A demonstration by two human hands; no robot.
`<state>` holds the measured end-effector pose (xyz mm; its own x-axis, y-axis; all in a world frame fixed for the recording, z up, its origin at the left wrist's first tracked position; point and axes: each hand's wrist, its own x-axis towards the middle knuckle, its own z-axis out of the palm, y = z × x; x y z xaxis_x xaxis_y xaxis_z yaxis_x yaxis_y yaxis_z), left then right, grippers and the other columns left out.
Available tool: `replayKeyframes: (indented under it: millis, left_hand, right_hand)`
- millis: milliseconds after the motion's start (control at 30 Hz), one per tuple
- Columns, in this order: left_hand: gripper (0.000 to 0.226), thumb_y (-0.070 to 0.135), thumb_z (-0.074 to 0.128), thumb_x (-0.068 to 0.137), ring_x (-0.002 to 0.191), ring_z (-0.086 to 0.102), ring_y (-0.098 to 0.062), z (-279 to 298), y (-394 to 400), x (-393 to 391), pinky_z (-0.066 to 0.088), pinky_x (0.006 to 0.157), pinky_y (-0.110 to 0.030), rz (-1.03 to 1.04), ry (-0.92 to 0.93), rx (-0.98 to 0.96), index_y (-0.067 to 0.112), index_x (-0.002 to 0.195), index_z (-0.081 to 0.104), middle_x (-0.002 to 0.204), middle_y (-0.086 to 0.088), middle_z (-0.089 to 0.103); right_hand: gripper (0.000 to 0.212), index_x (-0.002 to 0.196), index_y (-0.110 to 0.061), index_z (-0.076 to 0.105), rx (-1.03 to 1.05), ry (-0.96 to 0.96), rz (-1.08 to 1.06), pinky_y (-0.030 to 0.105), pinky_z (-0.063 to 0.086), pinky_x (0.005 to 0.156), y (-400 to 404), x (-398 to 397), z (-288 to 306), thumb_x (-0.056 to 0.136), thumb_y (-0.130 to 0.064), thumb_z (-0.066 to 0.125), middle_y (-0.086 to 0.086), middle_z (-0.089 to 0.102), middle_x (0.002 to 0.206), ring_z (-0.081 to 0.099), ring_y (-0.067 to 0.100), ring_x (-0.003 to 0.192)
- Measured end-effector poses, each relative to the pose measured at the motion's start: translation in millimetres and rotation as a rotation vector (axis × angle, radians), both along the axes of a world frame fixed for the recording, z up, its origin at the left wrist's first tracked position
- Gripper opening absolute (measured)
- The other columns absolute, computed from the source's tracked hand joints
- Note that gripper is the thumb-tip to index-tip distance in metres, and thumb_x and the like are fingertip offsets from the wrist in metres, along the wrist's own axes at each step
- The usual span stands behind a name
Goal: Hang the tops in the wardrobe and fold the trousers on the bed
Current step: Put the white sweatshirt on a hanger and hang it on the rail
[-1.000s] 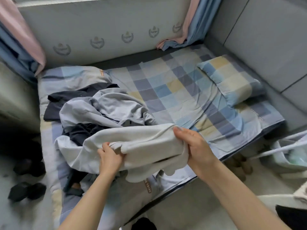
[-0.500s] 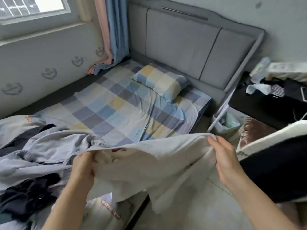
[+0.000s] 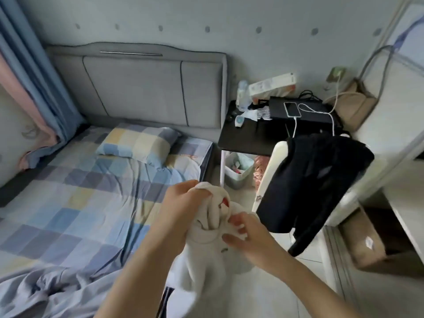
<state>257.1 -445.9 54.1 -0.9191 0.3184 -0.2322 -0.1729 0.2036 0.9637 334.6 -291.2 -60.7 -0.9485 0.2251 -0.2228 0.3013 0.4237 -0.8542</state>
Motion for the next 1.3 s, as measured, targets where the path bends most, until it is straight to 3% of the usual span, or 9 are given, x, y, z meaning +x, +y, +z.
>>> replayKeyframes:
  millis: [200, 367, 500, 600, 933, 1033, 1133, 1233, 1300]
  left_hand:
    - [0.023, 0.028, 0.064, 0.060, 0.056, 0.035, -0.014, 19, 104, 35, 0.028, 0.050, -0.023, -0.286, 0.067, -0.010, 0.020, 0.051, 0.044, 0.058, -0.001, 0.036]
    - [0.024, 0.029, 0.064, 0.059, 0.057, 0.035, -0.014, 26, 166, 40, 0.027, 0.050, -0.021, -0.402, 0.153, -0.028, 0.015, 0.053, 0.046, 0.059, -0.001, 0.036]
    - [0.024, 0.026, 0.067, 0.062, 0.050, 0.032, -0.006, 19, 199, 21, 0.023, 0.042, -0.012, -0.428, 0.319, -0.063, 0.016, 0.054, 0.047, 0.053, 0.005, 0.035]
    - [0.014, 0.011, 0.071, 0.075, 0.050, 0.041, -0.007, 0, 232, 3, 0.031, 0.045, -0.015, -0.447, 0.403, -0.118, 0.009, 0.065, 0.060, 0.051, 0.001, 0.049]
    - [0.012, 0.012, 0.071, 0.082, 0.082, 0.061, -0.018, -72, 372, -38, 0.046, 0.068, -0.027, -0.707, 0.631, -0.432, 0.023, 0.078, 0.069, 0.081, 0.002, 0.066]
    - [0.014, 0.014, 0.066, 0.085, 0.070, 0.067, -0.023, -82, 403, -46, 0.054, 0.066, -0.036, -0.840, 0.460, -0.516, 0.016, 0.072, 0.070, 0.066, -0.008, 0.070]
    - [0.010, 0.006, 0.065, 0.090, 0.079, 0.074, -0.025, -78, 437, -56, 0.060, 0.070, -0.032, -0.946, -0.101, -0.210, 0.003, 0.091, 0.075, 0.080, -0.013, 0.076]
    - [0.021, 0.002, 0.065, 0.085, 0.099, 0.065, -0.032, -63, 473, -58, 0.061, 0.071, -0.037, -1.027, -0.633, 0.078, -0.007, 0.104, 0.070, 0.105, -0.018, 0.067]
    - [0.032, 0.003, 0.070, 0.077, 0.103, 0.062, -0.032, -45, 492, -54, 0.059, 0.076, -0.044, -1.101, -0.815, 0.113, -0.006, 0.108, 0.069, 0.109, -0.017, 0.063]
  right_hand:
    - [0.025, 0.089, -0.028, 0.047, 0.146, 0.061, -0.377, 0.025, 0.043, 0.059, 100, 28, -3, 0.085, -0.051, 0.055, -0.005, 0.056, 0.086, 0.057, 0.009, 0.074]
    - [0.014, 0.072, -0.023, 0.046, 0.295, -0.212, -0.406, 0.025, 0.040, 0.055, 170, 74, -15, 0.085, -0.022, 0.041, -0.006, 0.052, 0.070, 0.048, 0.011, 0.061]
    - [0.021, 0.094, 0.009, 0.058, -0.280, -0.093, -0.775, 0.030, 0.046, 0.061, 229, 126, 1, 0.089, -0.011, 0.058, 0.023, 0.057, 0.073, 0.057, 0.021, 0.066]
    - [0.017, 0.095, 0.003, 0.068, -0.631, 0.077, -0.964, 0.029, 0.049, 0.059, 247, 157, 35, 0.088, -0.008, 0.057, 0.017, 0.065, 0.082, 0.063, 0.027, 0.070]
    - [0.019, 0.061, -0.011, 0.076, -0.702, 0.539, -1.255, 0.026, 0.054, 0.055, 286, 183, 115, 0.076, -0.020, 0.068, 0.011, 0.071, 0.069, 0.069, 0.019, 0.058]
    - [0.048, 0.091, 0.003, 0.066, -0.634, 0.498, -1.270, 0.040, 0.044, 0.080, 299, 171, 127, 0.060, -0.032, 0.076, 0.019, 0.058, 0.087, 0.059, 0.030, 0.081]
    - [0.051, 0.101, 0.012, 0.059, -0.418, 0.463, -1.471, 0.038, 0.041, 0.077, 322, 162, 142, 0.075, -0.030, 0.071, 0.023, 0.053, 0.077, 0.054, 0.026, 0.076]
    - [0.014, 0.080, -0.012, 0.071, -0.124, 0.437, -1.576, 0.034, 0.045, 0.073, 346, 169, 164, 0.082, -0.025, 0.066, 0.012, 0.064, 0.069, 0.061, 0.021, 0.067]
    - [0.022, 0.064, -0.016, 0.063, -0.012, 0.400, -1.725, 0.035, 0.041, 0.069, 358, 180, 169, 0.081, -0.030, 0.065, 0.010, 0.055, 0.066, 0.055, 0.026, 0.066]
